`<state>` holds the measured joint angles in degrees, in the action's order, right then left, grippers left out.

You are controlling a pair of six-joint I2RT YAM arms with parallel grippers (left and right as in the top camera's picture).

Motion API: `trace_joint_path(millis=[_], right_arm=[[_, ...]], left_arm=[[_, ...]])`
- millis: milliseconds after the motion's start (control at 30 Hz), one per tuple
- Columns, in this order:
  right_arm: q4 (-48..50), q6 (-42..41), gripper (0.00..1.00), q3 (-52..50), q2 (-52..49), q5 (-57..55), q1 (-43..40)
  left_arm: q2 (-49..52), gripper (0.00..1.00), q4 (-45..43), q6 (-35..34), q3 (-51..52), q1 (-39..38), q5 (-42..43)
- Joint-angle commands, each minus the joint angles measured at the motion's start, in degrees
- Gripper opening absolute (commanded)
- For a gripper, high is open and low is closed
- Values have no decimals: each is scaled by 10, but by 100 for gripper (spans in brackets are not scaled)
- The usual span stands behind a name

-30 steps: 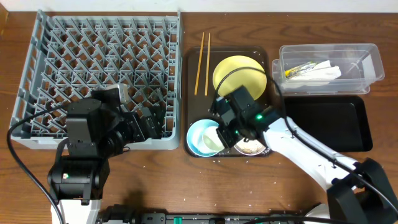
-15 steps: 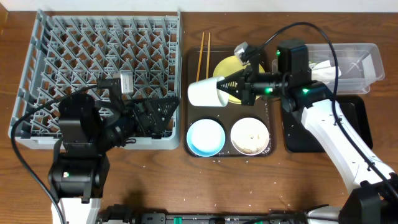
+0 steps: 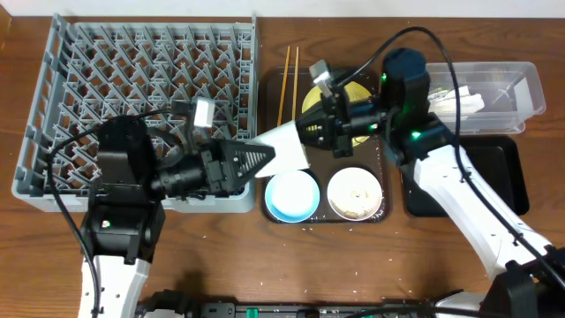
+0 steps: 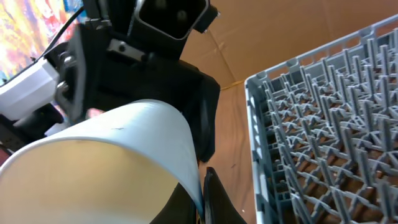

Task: Sort waste into correct bins and load items into the dishwasher
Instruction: 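Lift the white cup and hand it to the left gripper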

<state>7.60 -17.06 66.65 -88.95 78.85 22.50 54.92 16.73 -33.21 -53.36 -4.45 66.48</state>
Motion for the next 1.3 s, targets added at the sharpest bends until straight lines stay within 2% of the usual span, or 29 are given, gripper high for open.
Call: trace_joint_path(millis=[0,200,367,467,567,833,900,1033,1167,1233,1267], right_arm=[[4,-22,1,7,9,-19,12],[4,-22,1,7,9,-24,16],[4,-22,1,7,9,-24,16],[4,-22,1,7,9,-24,16],[4,-23,1,7,9,-25,16],[15,-30,1,7,9,-26,16],[29,-42,1,7,9,-26,16],[40,-52,1,7,9,-26,16],[40,-52,1,7,9,-26,16],[44,-52,1,7,9,-26,17],[44,-52,1,7,9,-26,20]], left_arm=[[0,81,-27,-2,-9,-26,23],[0,60,-39,-1,-9,-40,26],[0,53,-40,-1,-9,-40,26],[1,53,-40,-1,-9,-40,26],[0,65,-40,-2,-9,-40,26],[0,66,-40,-3,-9,-40,37],[0,73,-40,-3,-9,-40,37],[1,77,-40,-4,-9,-40,36],[1,75,-40,-3,-9,-40,36],[1,66,-40,-3,-9,-40,36],[1,64,-40,-3,-9,-40,36]])
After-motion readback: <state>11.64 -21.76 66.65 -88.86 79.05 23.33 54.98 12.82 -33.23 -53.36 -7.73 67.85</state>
